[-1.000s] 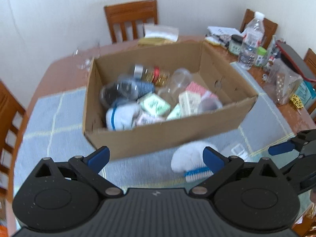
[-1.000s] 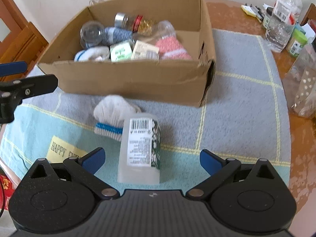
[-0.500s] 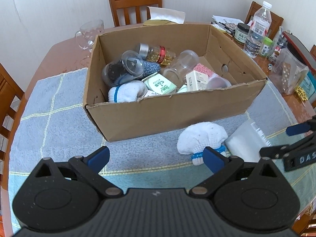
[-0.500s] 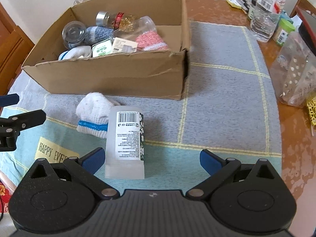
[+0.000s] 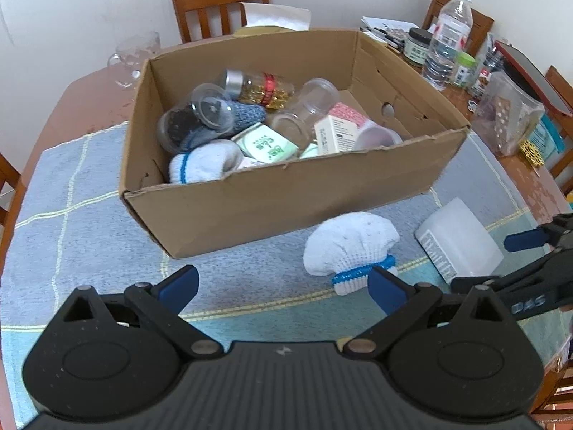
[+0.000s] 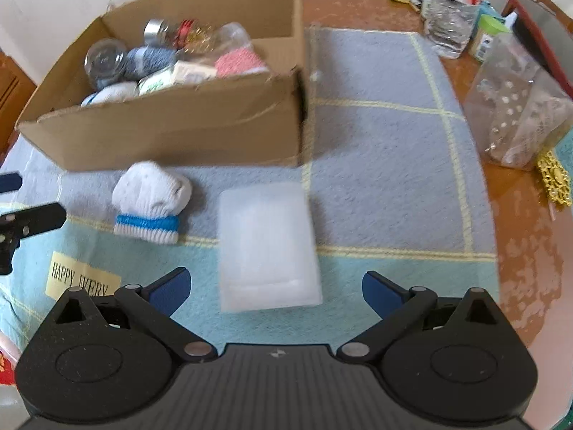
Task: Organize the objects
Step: 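Move the left tool toward the white knit cap while the right tool approaches the white plastic container, then grasp the white knit cap with the left tool while the right tool grasps the white container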
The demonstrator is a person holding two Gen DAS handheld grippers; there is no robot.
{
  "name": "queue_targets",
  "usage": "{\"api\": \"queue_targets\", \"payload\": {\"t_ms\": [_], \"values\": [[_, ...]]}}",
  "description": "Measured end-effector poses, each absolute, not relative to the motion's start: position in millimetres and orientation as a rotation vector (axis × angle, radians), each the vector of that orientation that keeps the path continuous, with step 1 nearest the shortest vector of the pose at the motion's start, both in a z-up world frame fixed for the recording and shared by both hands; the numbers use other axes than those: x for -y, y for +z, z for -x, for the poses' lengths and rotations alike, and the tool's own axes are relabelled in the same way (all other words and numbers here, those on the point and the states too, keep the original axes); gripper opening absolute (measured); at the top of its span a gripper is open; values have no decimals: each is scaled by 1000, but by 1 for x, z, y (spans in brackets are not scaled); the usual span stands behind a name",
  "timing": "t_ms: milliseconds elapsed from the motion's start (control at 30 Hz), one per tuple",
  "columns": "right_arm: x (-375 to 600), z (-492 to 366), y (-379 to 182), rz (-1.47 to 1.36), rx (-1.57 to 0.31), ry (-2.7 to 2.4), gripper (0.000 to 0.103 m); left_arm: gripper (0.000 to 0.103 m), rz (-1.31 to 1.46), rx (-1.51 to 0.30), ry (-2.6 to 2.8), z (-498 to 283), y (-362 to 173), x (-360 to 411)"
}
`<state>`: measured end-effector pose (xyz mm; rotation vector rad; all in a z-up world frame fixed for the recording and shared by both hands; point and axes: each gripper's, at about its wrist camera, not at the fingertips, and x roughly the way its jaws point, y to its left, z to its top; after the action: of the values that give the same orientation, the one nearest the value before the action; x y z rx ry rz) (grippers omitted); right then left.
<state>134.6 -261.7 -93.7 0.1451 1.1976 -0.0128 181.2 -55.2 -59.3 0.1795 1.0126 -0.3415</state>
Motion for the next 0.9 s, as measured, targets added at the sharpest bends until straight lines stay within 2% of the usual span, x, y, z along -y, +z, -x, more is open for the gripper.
{"api": "queue_targets", "payload": {"t_ms": [233,667,900], "values": [[260,-131,-110,-72,-1219,-69,103,100,-199,-1029,-370,-178,-69,63],[323,-123,-120,-105,-1215,-218,103,100,-218,-1101,-380,-191,-95,98],[322,-119,-120,-81,-1216,-124,103,100,-139,-1158,-335,-208,-110,118]]}}
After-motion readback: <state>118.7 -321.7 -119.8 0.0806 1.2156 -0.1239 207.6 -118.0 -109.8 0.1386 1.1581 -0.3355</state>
